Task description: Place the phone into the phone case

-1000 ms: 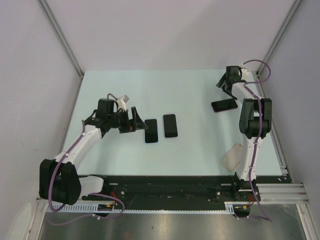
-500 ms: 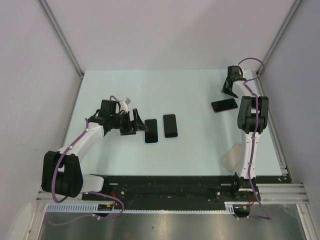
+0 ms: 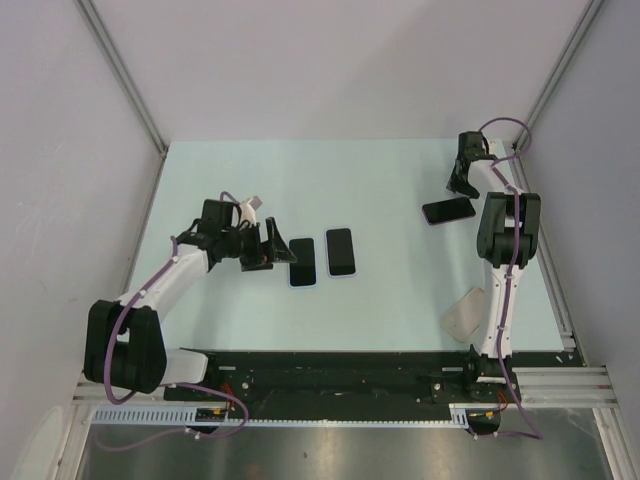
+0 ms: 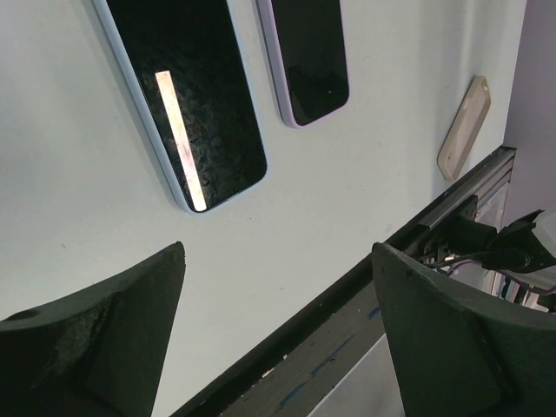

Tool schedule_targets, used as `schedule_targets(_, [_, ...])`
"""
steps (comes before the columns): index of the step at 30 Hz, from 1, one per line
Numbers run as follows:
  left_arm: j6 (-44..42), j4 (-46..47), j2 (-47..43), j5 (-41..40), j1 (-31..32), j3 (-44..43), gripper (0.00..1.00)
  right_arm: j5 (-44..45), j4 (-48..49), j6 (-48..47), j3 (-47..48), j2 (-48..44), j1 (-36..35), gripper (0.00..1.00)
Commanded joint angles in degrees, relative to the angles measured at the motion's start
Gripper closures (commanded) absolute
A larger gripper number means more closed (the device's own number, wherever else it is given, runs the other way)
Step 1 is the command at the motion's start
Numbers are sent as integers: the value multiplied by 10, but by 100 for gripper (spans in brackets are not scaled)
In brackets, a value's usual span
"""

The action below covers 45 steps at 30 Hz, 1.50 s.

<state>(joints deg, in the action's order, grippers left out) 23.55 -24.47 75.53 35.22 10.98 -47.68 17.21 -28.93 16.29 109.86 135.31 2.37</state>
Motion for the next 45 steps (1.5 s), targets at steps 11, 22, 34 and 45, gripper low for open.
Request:
schedule_targets(11, [9, 23, -14, 29, -4, 4, 7, -36, -191, 18, -157, -151, -50, 53])
schedule_targets(22, [11, 46, -19, 65, 7, 15, 7, -68, -171, -6, -269, -275, -119, 48])
schedule_targets(34, [6, 59, -34, 75, 26, 21, 6, -254, -65, -218, -293, -274, -146, 13])
schedule_targets(45, [-5, 47, -49, 55, 35, 15, 7, -58, -173, 34, -300, -341, -112, 12])
